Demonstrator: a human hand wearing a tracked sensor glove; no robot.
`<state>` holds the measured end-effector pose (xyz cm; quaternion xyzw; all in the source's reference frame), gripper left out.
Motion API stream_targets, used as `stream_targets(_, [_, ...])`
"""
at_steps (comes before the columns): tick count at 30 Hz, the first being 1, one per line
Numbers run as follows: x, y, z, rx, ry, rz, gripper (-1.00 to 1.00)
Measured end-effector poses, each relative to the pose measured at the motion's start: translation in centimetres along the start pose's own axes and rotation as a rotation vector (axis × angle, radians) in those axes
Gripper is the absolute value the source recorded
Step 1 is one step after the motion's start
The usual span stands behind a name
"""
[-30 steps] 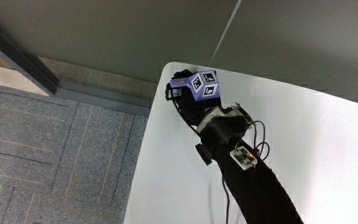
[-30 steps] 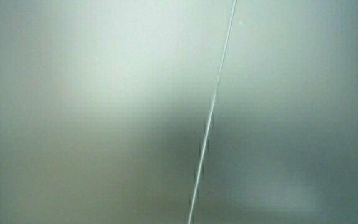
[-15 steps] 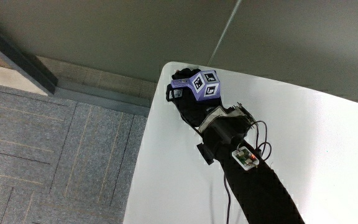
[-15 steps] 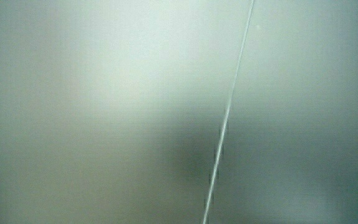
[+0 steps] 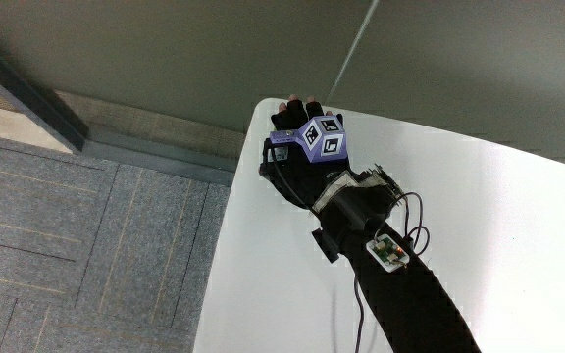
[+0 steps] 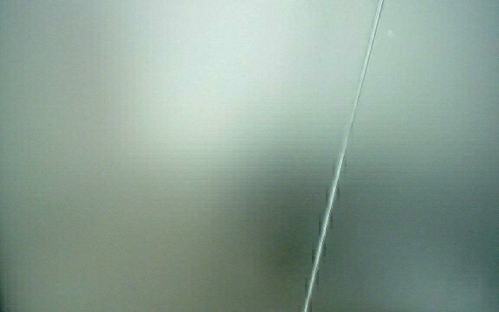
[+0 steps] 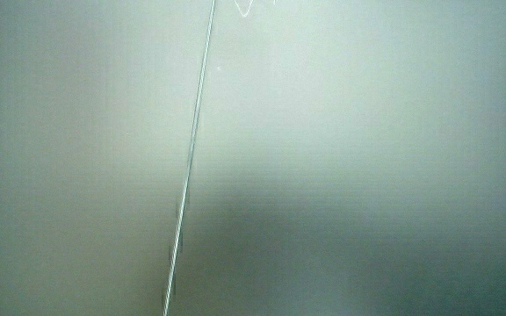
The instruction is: Place green brick
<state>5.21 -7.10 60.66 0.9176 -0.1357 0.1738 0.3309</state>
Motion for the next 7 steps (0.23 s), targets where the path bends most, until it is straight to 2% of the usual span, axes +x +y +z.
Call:
stream_targets(1, [-0.12, -0.13, 0.08, -0.009, 0.01, 0.012, -1.0])
stream_targets(3, [-0.17, -0.28, 0.19, 0.016, 0.0, 0.009, -1.0])
stream_targets(4, [0.17, -0.01, -0.2, 0.008, 0.005, 0.003, -1.0])
stream_targets(5, [0.09, -0.27, -0.01, 0.023, 0.01, 0.021, -1.0])
stream_targets(7, [0.59, -0.2, -0.39, 0.036, 0.026, 0.023, -1.0])
